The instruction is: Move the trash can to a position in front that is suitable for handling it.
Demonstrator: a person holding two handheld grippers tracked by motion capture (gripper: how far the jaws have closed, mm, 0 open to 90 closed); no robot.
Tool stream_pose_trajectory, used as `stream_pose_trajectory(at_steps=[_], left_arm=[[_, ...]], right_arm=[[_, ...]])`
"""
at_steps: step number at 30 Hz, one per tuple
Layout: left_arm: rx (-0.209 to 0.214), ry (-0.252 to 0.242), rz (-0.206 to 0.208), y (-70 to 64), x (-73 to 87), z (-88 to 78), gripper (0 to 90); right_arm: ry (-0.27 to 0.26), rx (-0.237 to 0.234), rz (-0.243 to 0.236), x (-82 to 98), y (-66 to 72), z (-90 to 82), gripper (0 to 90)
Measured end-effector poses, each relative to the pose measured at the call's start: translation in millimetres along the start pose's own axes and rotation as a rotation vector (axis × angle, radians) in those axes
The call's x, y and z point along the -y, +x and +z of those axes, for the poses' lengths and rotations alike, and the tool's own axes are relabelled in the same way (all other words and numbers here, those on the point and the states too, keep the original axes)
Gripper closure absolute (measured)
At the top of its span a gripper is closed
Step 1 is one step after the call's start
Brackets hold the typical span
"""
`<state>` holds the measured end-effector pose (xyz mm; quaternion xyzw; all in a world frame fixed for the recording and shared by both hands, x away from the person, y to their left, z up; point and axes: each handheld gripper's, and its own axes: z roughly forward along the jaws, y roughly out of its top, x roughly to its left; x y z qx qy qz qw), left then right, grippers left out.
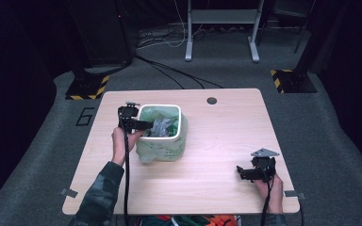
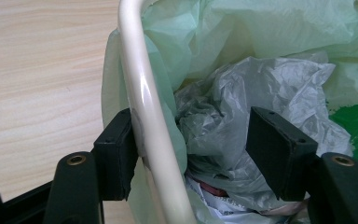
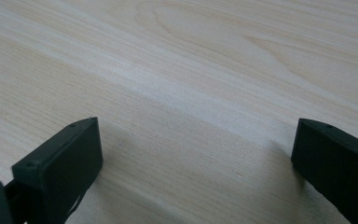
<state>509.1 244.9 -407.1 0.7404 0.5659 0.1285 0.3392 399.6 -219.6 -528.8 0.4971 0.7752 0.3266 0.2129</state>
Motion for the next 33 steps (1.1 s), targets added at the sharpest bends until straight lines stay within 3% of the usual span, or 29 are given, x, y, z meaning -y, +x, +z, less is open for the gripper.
stream_pose_trajectory(at_steps=[7, 15, 19, 26, 33], left_arm=[[0.005, -0.021, -0.018, -8.1, 3.9, 0.7, 30.5], [-0.026, -0.045, -0.023, -22.0, 3.1, 8.3, 29.8], [-0.038, -0.056, -0.014, -29.1, 1.7, 11.3, 39.5], [-0.012, -0.055, 0.001, -35.3, 0.7, 13.4, 57.9], [-0.004, -0.055, -0.002, -35.5, 1.3, 13.3, 58.6]], right_arm=[[0.000, 0.000, 0.000, 0.0, 0.0, 0.0, 0.9], [0.000, 0.000, 0.000, -0.1, 0.0, 0.1, 0.9], [0.000, 0.000, 0.000, -0.1, 0.0, 0.1, 0.9], [0.000, 0.000, 0.000, -0.1, 0.0, 0.1, 0.9], [-0.001, -0.001, 0.007, 0.0, -0.5, -0.2, 1.9]])
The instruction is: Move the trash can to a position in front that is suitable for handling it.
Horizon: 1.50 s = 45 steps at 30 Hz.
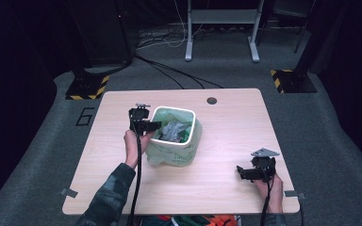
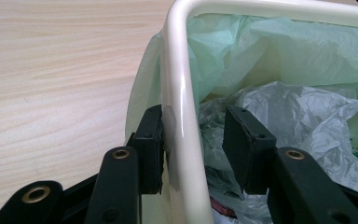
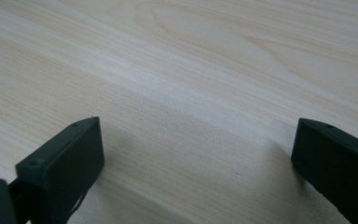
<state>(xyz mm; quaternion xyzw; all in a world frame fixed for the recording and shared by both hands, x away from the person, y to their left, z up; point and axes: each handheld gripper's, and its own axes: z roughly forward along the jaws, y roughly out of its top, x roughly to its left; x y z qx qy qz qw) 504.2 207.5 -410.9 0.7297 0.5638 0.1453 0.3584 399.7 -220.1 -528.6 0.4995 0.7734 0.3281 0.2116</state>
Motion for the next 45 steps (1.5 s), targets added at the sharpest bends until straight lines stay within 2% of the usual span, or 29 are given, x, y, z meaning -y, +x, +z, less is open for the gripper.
stream_pose_trajectory(at_steps=[3, 5, 7, 13, 14, 18, 20, 22, 24, 25, 26, 29, 33, 35, 36, 38, 40, 41, 42, 45], left_arm=[[0.015, -0.003, -0.011, -1.4, 0.8, 0.5, 55.3], [0.021, -0.007, -0.019, -2.7, 1.5, 0.8, 47.1], [-0.001, -0.011, -0.020, -8.6, 3.2, 2.5, 44.2], [-0.011, -0.038, -0.065, -11.8, 4.5, 4.8, 50.6], [-0.008, -0.042, -0.088, -13.1, 5.3, 7.4, 50.7], [0.005, -0.048, -0.115, -16.8, 5.4, 11.2, 50.9], [0.013, -0.054, -0.128, -19.6, 5.5, 13.4, 50.6], [0.019, -0.053, -0.126, -23.6, 5.3, 15.5, 49.9], [0.027, -0.055, -0.124, -27.8, 5.3, 17.6, 49.2], [0.027, -0.055, -0.124, -27.8, 5.3, 17.6, 48.7], [0.034, -0.053, -0.118, -31.6, 5.1, 19.1, 48.2], [0.042, -0.051, -0.113, -34.6, 4.9, 20.3, 47.4], [0.064, -0.037, -0.090, -40.2, 5.5, 21.2, 46.1], [0.068, -0.034, -0.086, -40.9, 5.7, 21.1, 45.7], [0.062, -0.035, -0.075, -40.6, 5.6, 20.5, 45.1], [0.068, -0.032, -0.084, -37.3, 5.4, 20.3, 43.4], [0.077, -0.029, -0.079, -36.4, 5.2, 20.2, 43.4], [0.077, -0.029, -0.079, -36.4, 5.2, 20.2, 43.5], [0.079, -0.026, -0.067, -37.4, 4.6, 20.4, 43.5], [0.086, -0.029, -0.073, -37.6, 4.7, 21.1, 43.4]], right_arm=[[-0.004, 0.005, 0.004, 0.0, -0.4, -0.4, 3.0], [-0.004, 0.006, 0.004, 0.1, -0.3, -0.5, 3.0], [-0.006, 0.011, 0.003, 0.3, 0.0, -0.6, 3.1], [-0.007, 0.017, 0.003, 0.2, 0.4, -0.6, 2.5], [-0.002, 0.030, -0.002, -0.5, 1.4, -0.5, 0.5], [0.002, 0.040, 0.003, -2.2, 2.3, 0.0, 0.0], [-0.015, 0.014, 0.010, -4.3, 5.1, -0.3, 0.0], [-0.040, -0.018, 0.015, -9.5, 12.8, -1.3, 0.2], [-0.061, -0.026, -0.012, -18.9, 25.9, -3.2, 0.6], [-0.061, -0.026, -0.012, -18.9, 25.9, -3.2, 0.6], [-0.092, -0.055, -0.033, -31.5, 40.3, -5.4, 0.7], [-0.142, -0.109, -0.052, -53.3, 61.3, -6.0, 1.3], [-0.165, -0.154, -0.073, -80.0, 84.0, 0.4, 1.3], [-0.168, -0.160, -0.079, -85.2, 88.6, 1.9, 1.5], [-0.167, -0.158, -0.090, -93.5, 96.7, 4.3, 0.0], [-0.168, -0.129, -0.100, -98.2, 98.8, 5.3, 0.0], [-0.178, -0.137, -0.071, -100.1, 95.5, 6.8, 3.1], [-0.178, -0.137, -0.071, -100.1, 95.5, 6.8, 3.1], [-0.184, -0.128, -0.047, -101.7, 92.3, 8.7, 5.3], [-0.177, -0.110, -0.034, -105.0, 88.5, 12.0, 5.2]])
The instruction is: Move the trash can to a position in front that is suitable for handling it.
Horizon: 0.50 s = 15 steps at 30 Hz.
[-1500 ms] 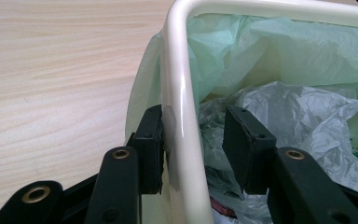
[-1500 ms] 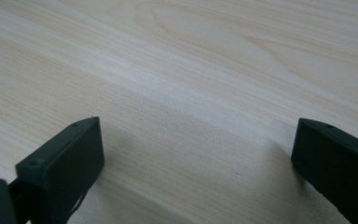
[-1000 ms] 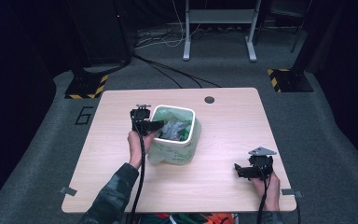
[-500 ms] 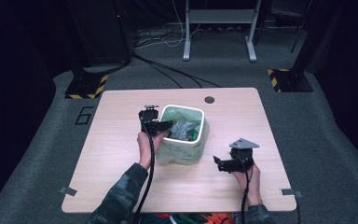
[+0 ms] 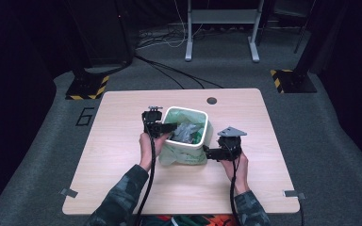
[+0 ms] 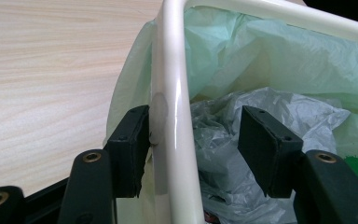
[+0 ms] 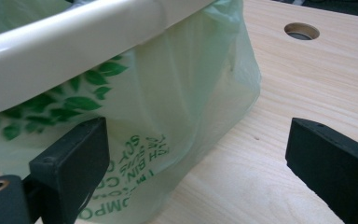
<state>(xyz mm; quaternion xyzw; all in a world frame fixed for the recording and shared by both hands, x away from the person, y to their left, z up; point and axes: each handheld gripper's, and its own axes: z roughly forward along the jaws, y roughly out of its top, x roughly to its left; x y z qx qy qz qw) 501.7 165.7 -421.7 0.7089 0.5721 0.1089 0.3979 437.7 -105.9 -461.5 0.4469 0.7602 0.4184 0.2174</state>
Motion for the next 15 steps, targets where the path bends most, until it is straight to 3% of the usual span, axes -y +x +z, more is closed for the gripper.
stream_pose_trajectory(at_steps=[6, 10, 15], left_arm=[[0.027, 0.004, -0.011, 2.5, 1.1, -2.0, 37.4], [0.042, 0.001, 0.019, 5.1, 1.4, -6.5, 29.1], [0.060, 0.026, 0.081, 8.1, -0.5, -11.9, 24.7]], right_arm=[[0.012, -0.008, -0.009, 5.1, 4.4, -8.9, 5.0], [-0.008, -0.057, -0.020, 15.5, 20.7, -24.8, 4.5], [0.000, -0.070, -0.043, 12.1, 34.3, -14.5, 4.3]])
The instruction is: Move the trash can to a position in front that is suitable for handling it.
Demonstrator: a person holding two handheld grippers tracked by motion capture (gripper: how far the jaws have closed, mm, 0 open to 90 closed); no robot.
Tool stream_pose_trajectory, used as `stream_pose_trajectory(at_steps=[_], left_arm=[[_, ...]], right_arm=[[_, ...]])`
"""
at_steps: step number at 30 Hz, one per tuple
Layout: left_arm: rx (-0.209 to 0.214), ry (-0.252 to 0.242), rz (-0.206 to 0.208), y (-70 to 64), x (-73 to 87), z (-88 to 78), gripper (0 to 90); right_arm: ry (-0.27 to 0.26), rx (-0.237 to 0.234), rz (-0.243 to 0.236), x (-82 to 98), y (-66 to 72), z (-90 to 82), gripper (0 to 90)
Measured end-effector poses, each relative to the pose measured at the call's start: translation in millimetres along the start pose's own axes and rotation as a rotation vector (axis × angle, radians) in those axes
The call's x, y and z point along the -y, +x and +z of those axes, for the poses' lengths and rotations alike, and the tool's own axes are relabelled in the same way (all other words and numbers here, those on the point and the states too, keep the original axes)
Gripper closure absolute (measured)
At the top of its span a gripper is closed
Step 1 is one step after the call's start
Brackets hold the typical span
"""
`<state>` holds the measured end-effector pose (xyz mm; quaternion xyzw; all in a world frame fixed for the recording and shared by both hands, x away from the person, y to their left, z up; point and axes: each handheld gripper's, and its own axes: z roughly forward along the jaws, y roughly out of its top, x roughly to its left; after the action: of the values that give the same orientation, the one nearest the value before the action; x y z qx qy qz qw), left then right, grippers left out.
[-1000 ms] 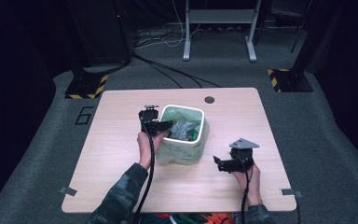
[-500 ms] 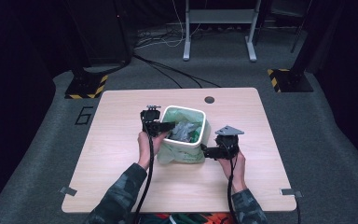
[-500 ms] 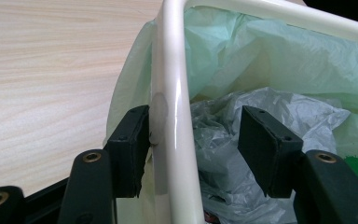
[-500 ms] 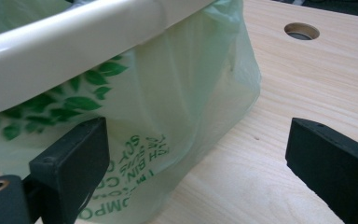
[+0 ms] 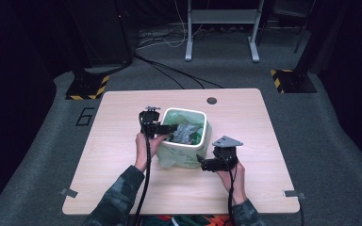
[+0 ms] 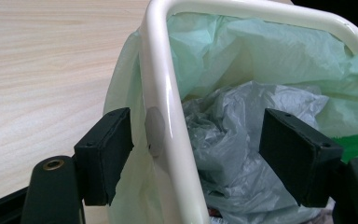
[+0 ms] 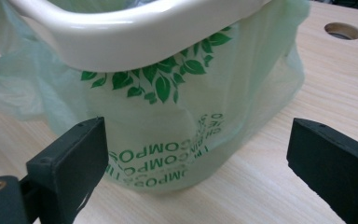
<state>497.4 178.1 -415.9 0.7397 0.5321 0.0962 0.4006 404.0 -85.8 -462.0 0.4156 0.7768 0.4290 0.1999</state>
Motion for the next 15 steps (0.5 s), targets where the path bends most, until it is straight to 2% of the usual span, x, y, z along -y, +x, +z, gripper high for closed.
stream_pose_trajectory(at_steps=[3, 4, 8, 15], left_arm=[[0.013, 0.014, 0.016, 0.6, -0.2, -0.9, 23.8], [0.027, 0.020, 0.035, 1.0, -0.8, -0.4, 23.7], [0.018, 0.022, 0.058, -0.1, -3.5, 1.5, 21.0], [0.016, 0.017, 0.050, -0.4, -7.2, 3.6, 19.9]], right_arm=[[0.007, 0.005, -0.001, -2.1, 0.8, 6.2, 3.0], [0.020, -0.003, 0.010, -4.1, -0.4, 11.7, 1.5], [0.018, 0.003, 0.013, -7.4, -3.1, 16.0, 0.9], [0.012, 0.018, 0.017, -13.8, -10.5, 16.7, 1.0]])
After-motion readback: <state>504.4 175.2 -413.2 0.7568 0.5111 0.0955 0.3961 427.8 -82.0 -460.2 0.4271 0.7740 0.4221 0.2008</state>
